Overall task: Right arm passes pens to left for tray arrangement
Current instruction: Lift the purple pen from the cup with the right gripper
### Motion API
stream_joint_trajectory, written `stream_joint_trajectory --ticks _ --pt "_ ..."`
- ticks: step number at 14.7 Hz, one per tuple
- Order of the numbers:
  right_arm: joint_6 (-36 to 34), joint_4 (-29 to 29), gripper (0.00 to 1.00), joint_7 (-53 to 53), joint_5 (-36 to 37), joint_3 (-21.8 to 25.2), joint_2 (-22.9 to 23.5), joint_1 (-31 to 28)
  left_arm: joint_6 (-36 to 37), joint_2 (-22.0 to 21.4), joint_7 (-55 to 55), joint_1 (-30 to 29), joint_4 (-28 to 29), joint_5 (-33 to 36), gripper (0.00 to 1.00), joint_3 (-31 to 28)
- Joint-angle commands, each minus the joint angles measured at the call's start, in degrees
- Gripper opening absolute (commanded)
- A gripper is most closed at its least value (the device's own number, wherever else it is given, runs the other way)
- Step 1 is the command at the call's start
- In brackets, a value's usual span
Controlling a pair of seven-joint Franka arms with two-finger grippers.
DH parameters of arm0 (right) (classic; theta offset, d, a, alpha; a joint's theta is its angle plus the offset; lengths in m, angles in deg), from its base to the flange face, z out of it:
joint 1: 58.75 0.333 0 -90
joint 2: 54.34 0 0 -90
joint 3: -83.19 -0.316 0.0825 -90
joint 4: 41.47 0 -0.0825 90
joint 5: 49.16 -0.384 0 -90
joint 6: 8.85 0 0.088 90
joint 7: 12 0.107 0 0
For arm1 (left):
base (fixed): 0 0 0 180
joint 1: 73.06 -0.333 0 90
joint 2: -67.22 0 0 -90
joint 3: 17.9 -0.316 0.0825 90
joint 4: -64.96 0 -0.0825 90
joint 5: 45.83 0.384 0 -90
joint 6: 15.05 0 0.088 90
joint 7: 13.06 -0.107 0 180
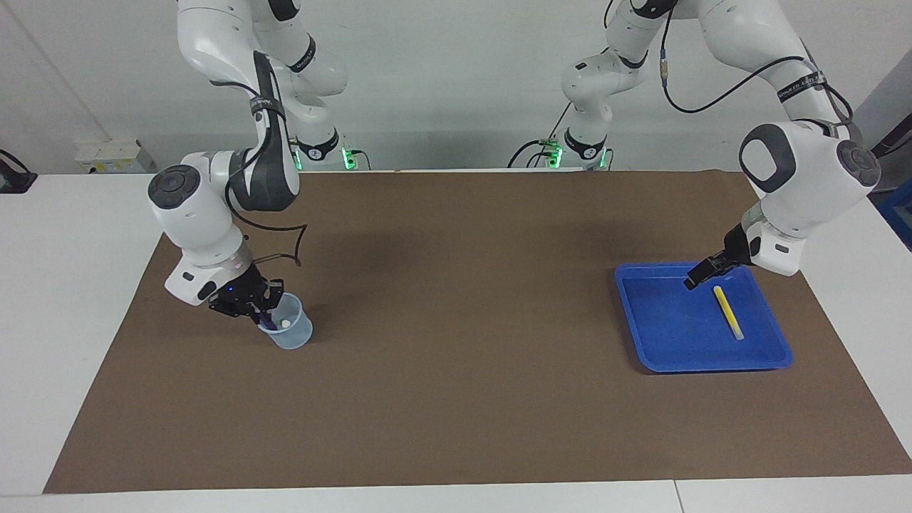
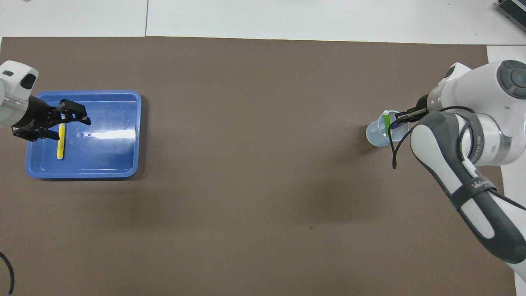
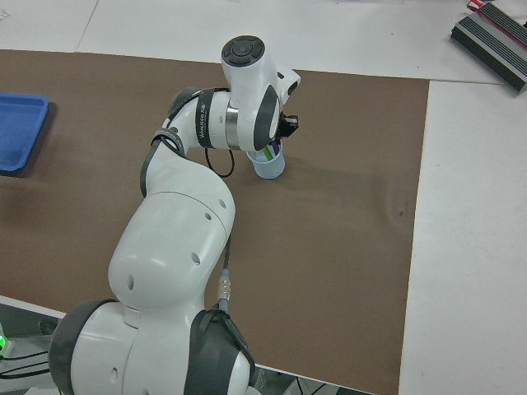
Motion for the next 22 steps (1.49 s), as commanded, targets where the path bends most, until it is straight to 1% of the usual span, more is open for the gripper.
stream_joint_trajectory --ticks 1,2,5,7,9,11,13,16,18,20,22 --pt "-1.0 1.5 0.00 1.4 1.7 -0.5 0.6 -0.3 2.3 -0.7 2.8 1.3 -0.2 -1.5 1.00 -0.3" --pt "-1.5 2.1 0.00 1.1 1.8 -0.5 0.5 -0.3 3.0 -0.8 3.5 1.3 -0.2 -1.5 1.00 -0.3" --pt "-6.6 7.0 0.00 1.2 1.8 -1.0 0.4 -0.3 4.6 -1.2 4.0 1.2 -0.2 -2.7 1.00 -0.4" --pt "-8.4 9.7 0.00 1.2 1.7 -1.2 0.2 -0.1 4.9 -1.2 3.9 0.8 -0.2 -2.9 1.00 -0.3" --pt "-9.9 12.2 0.00 1.1 1.6 -1.2 0.2 -0.1 6.8 -1.3 4.8 0.8 -0.7 -5.5 0.98 -0.5" --pt "-11.7 14.4 0.00 1.3 1.5 -3.0 -0.2 -0.1 10.1 -1.3 10.1 0.6 -1.9 -10.1 0.98 -0.5" --pt "-13.3 16.5 0.00 1.4 1.7 -3.8 -0.7 0.2 12.3 -1.4 17.9 0.4 -2.1 -15.5 0.99 -0.5" --pt "-13.7 17.0 0.00 1.8 2.1 -3.9 -3.0 2.1 14.4 -1.6 25.5 0.8 -2.1 -19.5 0.99 -0.3" --pt "-14.0 17.0 0.00 2.0 2.4 -3.9 -4.4 5.3 14.9 -1.7 31.8 1.2 -2.1 -24.1 0.99 -0.3" --pt "-14.8 18.0 0.00 2.0 2.8 -3.9 -4.9 7.2 15.2 -1.6 38.5 1.3 -2.1 -29.3 0.99 -0.3" --pt "-16.6 19.2 0.00 2.9 1.6 -4.1 -5.3 9.2 15.3 -1.6 43.3 1.3 -2.1 -33.2 0.99 -0.3"
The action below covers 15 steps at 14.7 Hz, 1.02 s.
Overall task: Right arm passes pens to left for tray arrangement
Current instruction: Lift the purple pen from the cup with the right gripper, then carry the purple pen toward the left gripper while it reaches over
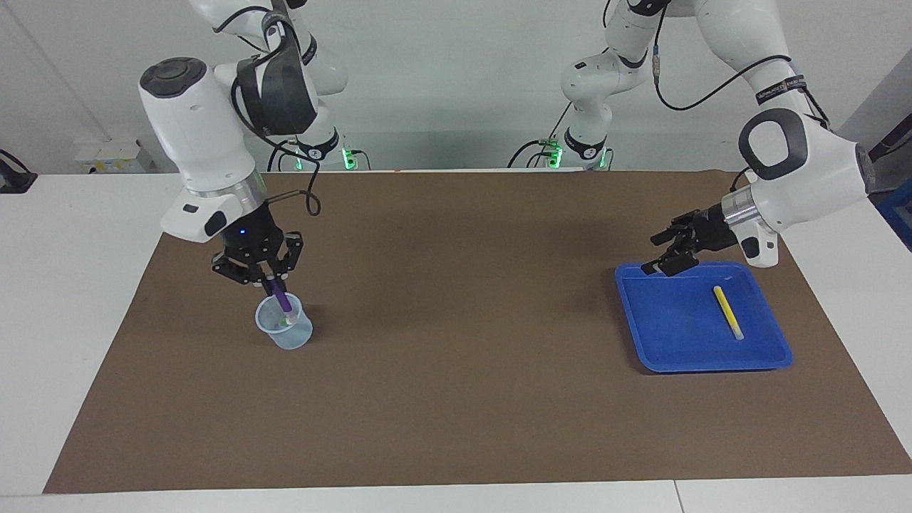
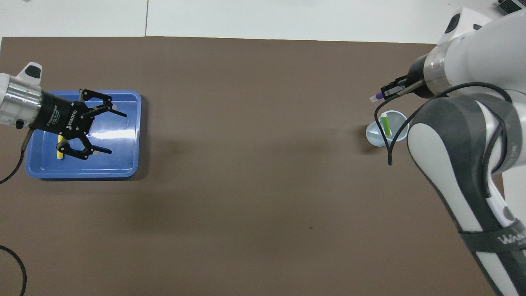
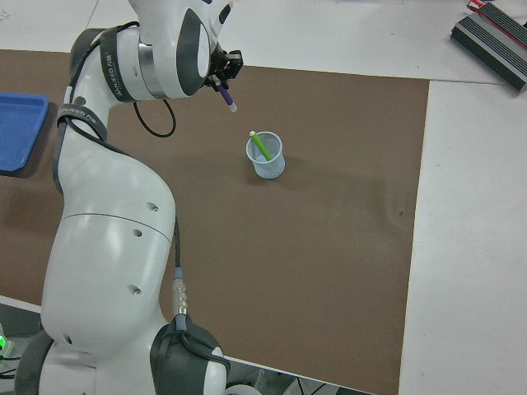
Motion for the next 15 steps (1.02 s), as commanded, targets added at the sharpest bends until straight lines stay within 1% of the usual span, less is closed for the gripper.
stream_joint_trajectory --ticks 1,4,7,9,11,13,15 --pt "-2.6 1.8 0.00 4.8 0.6 -1.2 -0.5 1.4 1.4 -0.6 6.5 0.3 -0.1 -4.3 0.99 -0.3" --pt "-2.7 1.9 0.00 14.1 0.2 -5.0 -0.8 1.5 0.6 -0.5 10.9 0.9 0.0 -6.3 0.99 0.4" --pt "-3.1 2.0 0.00 22.9 -4.0 -7.5 -0.9 1.5 -0.1 -0.6 15.0 1.2 0.2 -11.6 0.98 0.4" --pt "-3.0 1.9 0.00 28.0 -8.0 -8.2 -1.1 1.7 -2.4 -0.6 18.3 2.2 0.5 -14.0 0.98 1.1" --pt "-1.9 1.6 0.00 40.2 -15.7 -8.7 -1.2 1.6 -5.1 -0.5 20.6 4.6 0.7 -14.4 0.98 1.2" --pt "-0.9 1.6 0.00 45.7 -17.3 -8.9 -1.1 1.9 -7.5 -0.5 22.9 6.0 0.9 -17.0 0.98 1.2" --pt "1.1 1.1 0.00 51.6 -17.7 -8.9 -1.3 4.0 -7.9 -0.5 24.7 6.2 0.9 -20.0 0.97 1.2"
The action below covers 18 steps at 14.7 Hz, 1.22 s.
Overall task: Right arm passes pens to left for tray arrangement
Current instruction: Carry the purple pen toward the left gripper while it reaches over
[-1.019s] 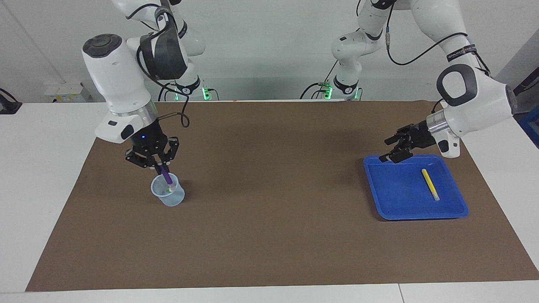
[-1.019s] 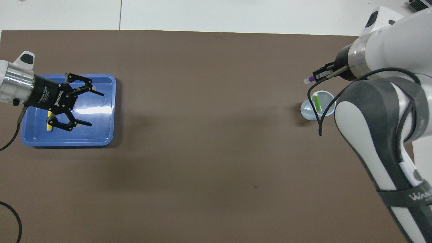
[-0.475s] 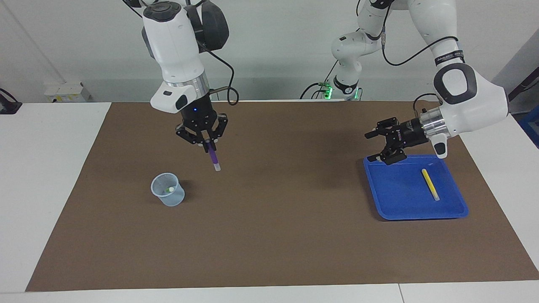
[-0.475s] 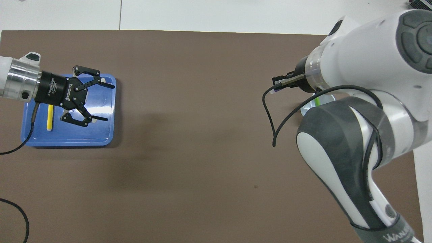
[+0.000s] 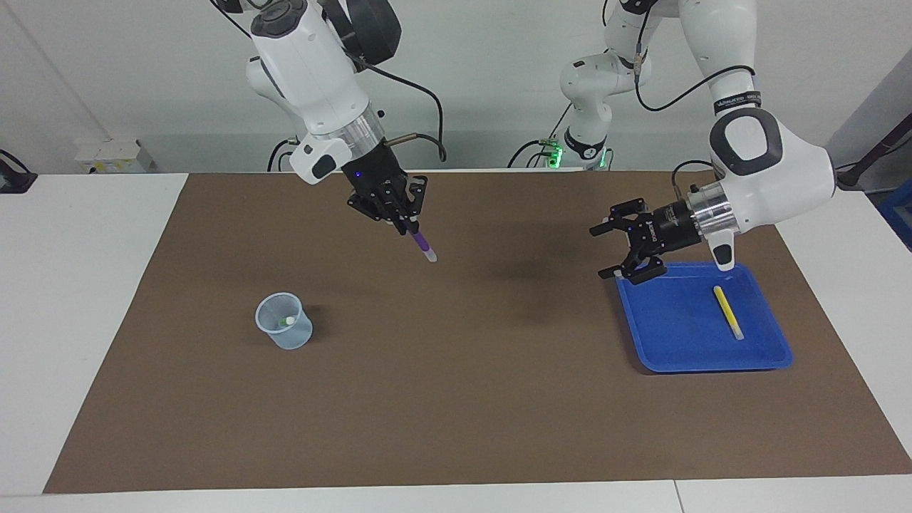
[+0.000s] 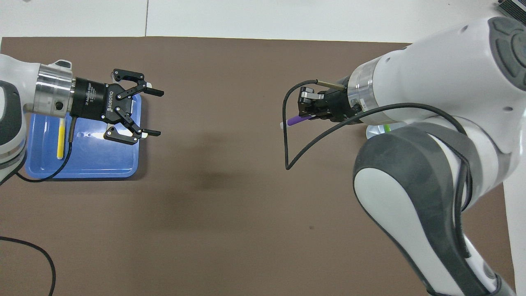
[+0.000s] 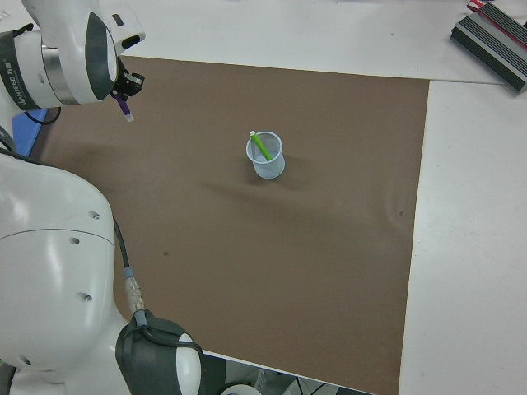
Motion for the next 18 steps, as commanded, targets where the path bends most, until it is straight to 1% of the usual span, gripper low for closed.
stream_joint_trajectory --ticks 1,3,5,7,9,11,14,15,16,18 --pt "3.2 -0.6 0.00 11.3 -1.4 -0.4 -0.7 2.5 -1.2 -0.4 2.5 0.2 0.8 -4.8 0.96 -0.2" --pt "6.1 -1.1 0.00 20.4 -1.3 -0.3 -0.8 4.7 -1.2 -0.5 4.1 0.2 0.2 -7.2 0.94 0.7" --pt "6.2 -1.1 0.00 28.9 -1.3 -0.3 -0.9 6.7 -1.9 -0.5 5.5 0.3 -0.2 -7.2 0.94 1.8" --pt "6.2 -1.0 0.00 37.8 -1.2 -0.4 -0.9 7.2 -3.3 -0.7 5.7 0.2 -0.3 -7.1 0.94 3.2" --pt "6.4 -1.1 0.00 43.3 -1.3 -0.4 -1.1 8.5 -3.3 -0.8 5.9 0.2 -0.5 -7.1 0.94 3.4" --pt "8.2 -1.1 0.00 52.3 -0.5 -0.4 -1.0 8.7 -3.1 -1.1 8.2 0.3 -1.3 -7.0 0.94 3.9" --pt "9.1 -1.9 0.00 56.2 -0.4 -0.4 -1.1 9.9 -3.1 -1.9 8.6 0.5 -1.2 -7.2 0.91 5.7" --pt "10.3 -2.4 0.00 57.0 -0.3 -0.4 -1.1 10.6 -3.2 -2.0 8.6 0.7 -1.3 -7.2 0.88 6.1" --pt "11.8 -3.0 0.00 57.6 -0.3 -0.4 -1.1 11.3 -3.2 -2.2 9.1 0.9 -1.3 -7.2 0.87 6.4" --pt "12.4 -3.7 0.00 57.8 0.6 -0.3 -1.2 12.3 -3.3 -3.0 11.3 1.5 -1.1 -7.0 0.87 7.5"
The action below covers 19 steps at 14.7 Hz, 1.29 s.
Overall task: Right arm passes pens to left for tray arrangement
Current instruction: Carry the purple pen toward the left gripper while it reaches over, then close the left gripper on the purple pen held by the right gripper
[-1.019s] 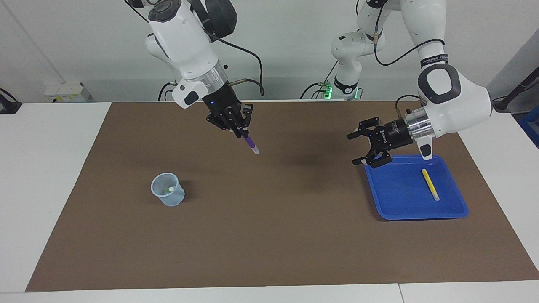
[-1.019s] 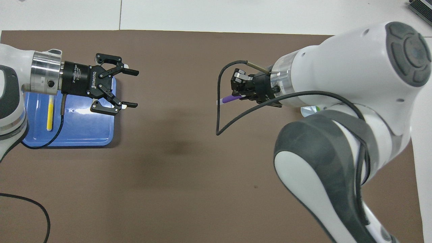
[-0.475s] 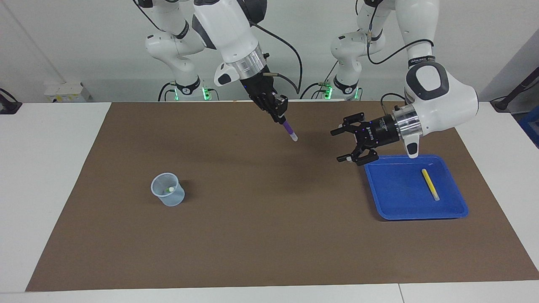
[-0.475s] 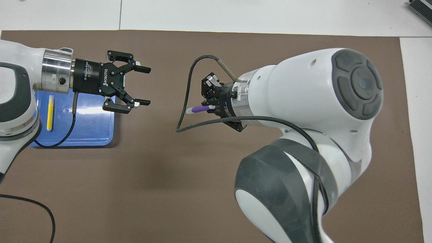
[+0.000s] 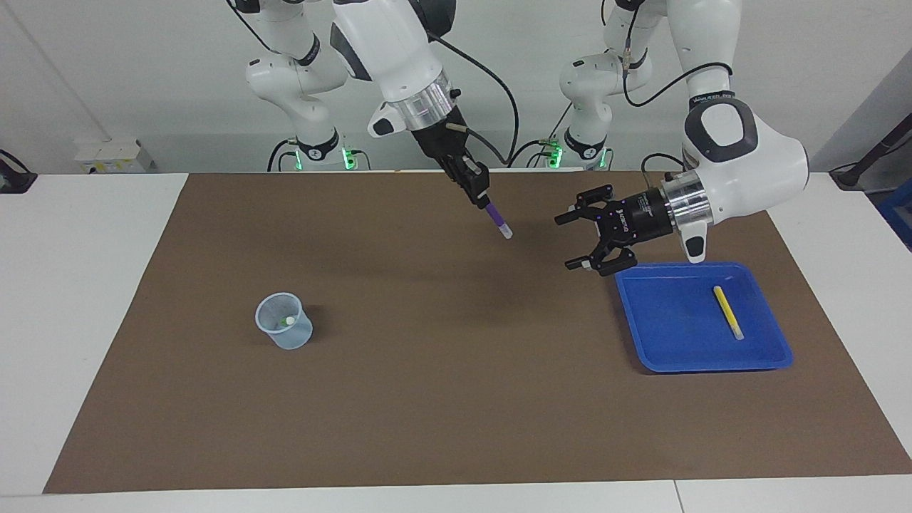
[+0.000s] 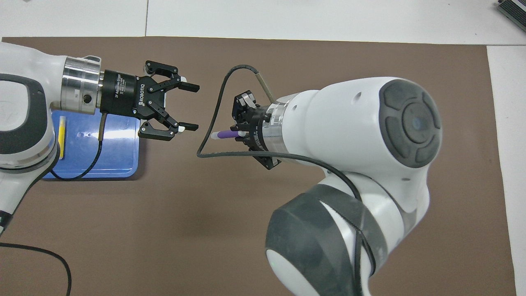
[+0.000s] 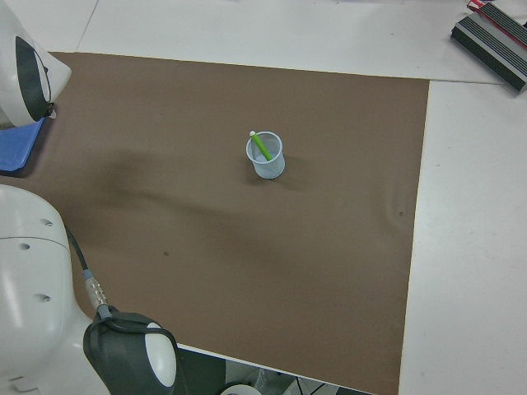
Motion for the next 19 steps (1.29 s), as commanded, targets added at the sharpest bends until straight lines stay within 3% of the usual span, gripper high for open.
stream_joint_trajectory --ticks 1,4,8,12,19 --pt "2.1 -2.7 0.00 1.5 1.0 0.0 -1.0 1.3 -0.8 -2.1 2.3 2.3 0.9 -0.5 0.87 0.4" --pt "2.8 -3.2 0.00 1.7 1.2 0.0 -1.1 2.0 -0.4 -2.2 1.5 2.2 1.3 1.1 0.86 0.4" --pt "3.1 -3.7 0.00 1.3 1.4 -0.1 -1.1 2.0 2.0 -3.6 -4.6 0.2 4.1 8.3 0.86 0.1" --pt "3.4 -3.7 0.00 1.2 1.6 -0.1 -1.2 2.0 5.0 -4.3 -6.7 -2.1 5.1 8.4 0.87 0.1" --pt "3.3 -3.7 0.00 0.4 1.7 -0.1 -1.2 2.0 4.7 -4.4 -6.2 0.9 5.2 8.4 0.86 0.2"
